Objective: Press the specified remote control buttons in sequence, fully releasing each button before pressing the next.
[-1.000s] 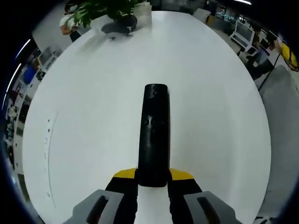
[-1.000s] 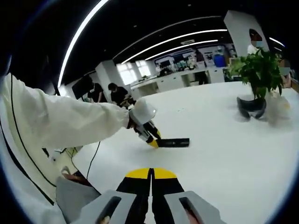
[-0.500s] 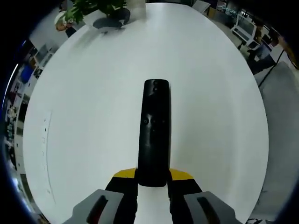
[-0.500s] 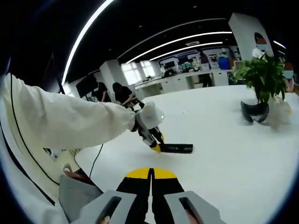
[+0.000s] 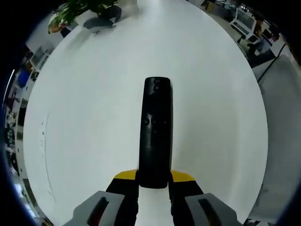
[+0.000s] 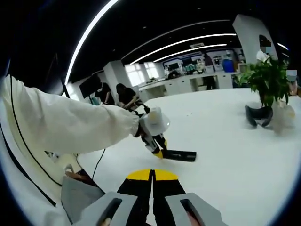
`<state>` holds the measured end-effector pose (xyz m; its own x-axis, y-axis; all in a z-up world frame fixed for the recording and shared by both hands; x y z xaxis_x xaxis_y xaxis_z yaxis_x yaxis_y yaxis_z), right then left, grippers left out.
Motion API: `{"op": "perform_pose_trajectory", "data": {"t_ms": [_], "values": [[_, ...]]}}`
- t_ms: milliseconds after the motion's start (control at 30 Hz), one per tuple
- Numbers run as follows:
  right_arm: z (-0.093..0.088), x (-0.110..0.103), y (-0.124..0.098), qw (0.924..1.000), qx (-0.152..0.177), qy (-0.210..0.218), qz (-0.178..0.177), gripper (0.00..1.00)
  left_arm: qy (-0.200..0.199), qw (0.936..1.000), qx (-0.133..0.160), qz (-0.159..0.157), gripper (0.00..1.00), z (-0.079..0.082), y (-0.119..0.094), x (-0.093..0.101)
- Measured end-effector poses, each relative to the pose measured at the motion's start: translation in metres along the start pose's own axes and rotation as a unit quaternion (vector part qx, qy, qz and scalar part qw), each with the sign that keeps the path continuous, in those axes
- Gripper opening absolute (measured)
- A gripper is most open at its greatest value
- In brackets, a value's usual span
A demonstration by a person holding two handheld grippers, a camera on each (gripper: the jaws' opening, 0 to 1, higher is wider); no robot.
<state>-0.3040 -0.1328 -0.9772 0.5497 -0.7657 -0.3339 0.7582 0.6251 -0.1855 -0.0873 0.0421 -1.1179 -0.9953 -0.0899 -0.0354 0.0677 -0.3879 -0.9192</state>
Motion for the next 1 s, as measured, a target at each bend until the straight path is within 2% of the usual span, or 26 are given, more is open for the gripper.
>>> {"op": "perform_pose_trajectory", "data": {"t_ms": [67,367,633,1000], "values": [[0.000,-0.001,0.000,1.0000,-0.001,0.001,0.003,0.00,-0.013,0.9999,0.003,0.006,0.23,-0.001,0.000,0.002],[0.003,-0.008,0.001,0.9999,0.000,-0.009,0.015,0.00,-0.017,0.9997,0.015,0.009,0.23,-0.003,-0.001,0.018],[0.000,-0.014,0.001,0.9996,-0.005,-0.010,0.025,0.00,-0.018,0.9997,0.013,0.010,0.23,-0.002,-0.001,0.031],[0.001,-0.013,-0.002,0.9997,-0.002,-0.008,0.022,0.00,-0.020,0.9996,0.021,0.007,0.23,-0.004,-0.002,0.041]]}}
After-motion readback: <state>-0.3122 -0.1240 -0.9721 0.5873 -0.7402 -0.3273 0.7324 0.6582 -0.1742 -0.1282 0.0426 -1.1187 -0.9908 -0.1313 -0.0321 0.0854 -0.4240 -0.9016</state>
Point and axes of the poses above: the point that each gripper's makers call its tool centre point, and the gripper's own axes: y roughly forward along the fingers, x roughly to its right, z roughly out of its top, the point moved 8 cm from there along -y, roughly backward along the fingers, and after that the axes turned 14 degrees about x, right-handed, at the moved point
